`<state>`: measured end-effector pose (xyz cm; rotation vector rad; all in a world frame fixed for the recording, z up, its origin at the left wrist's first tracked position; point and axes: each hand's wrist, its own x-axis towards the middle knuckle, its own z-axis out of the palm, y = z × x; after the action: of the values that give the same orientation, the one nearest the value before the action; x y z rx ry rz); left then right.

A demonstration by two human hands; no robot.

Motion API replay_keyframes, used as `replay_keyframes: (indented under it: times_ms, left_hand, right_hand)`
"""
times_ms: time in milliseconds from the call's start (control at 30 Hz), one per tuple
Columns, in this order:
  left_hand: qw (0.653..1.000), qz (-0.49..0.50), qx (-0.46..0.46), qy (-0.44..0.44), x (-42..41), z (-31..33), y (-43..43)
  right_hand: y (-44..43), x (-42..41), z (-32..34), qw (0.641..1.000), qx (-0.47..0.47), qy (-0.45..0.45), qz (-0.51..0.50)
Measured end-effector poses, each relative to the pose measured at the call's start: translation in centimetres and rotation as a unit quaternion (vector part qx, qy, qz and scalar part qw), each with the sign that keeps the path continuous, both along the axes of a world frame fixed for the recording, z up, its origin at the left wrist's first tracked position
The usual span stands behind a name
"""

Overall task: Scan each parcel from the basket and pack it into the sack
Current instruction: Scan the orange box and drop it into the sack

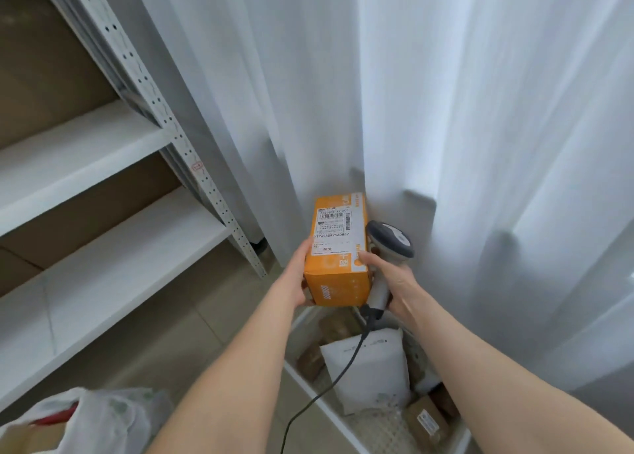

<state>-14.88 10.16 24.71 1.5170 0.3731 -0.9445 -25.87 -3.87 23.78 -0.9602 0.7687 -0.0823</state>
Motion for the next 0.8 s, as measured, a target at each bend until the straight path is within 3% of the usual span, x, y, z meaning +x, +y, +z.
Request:
replay_keyframes:
  times_ms: [267,400,500,667,800]
  left_hand:
    - [0.999,0.002,-0.039,-0.006,1.8,5.8,3.8]
    - [0.995,-0.028,-0.07,-0.067,3.9,8.1,5.6]
    - [0.988,-0.039,-0.04,-0.146,5.9,9.6,7.7]
    - [0.982,-0.091,-0.025,-0.16,8.4,12.2,10.1]
    - [0.979,-0.066,-0.024,-0.191,9.5,13.3,11.1]
  right_hand:
    - [2.3,2.2,6.0,0.997,0.017,-0.074,0.031]
    - [3.6,4.1,8.8,0.994,0.078,-0.078,0.005]
    - [4.2,5.7,11.2,0.996,0.053,-0.069,0.017]
    - [7.4,7.8,13.6,0.994,0.0,-0.09,0.066]
    - [9.3,8.6,14.8,0.996,-0.034,-0.077,0.043]
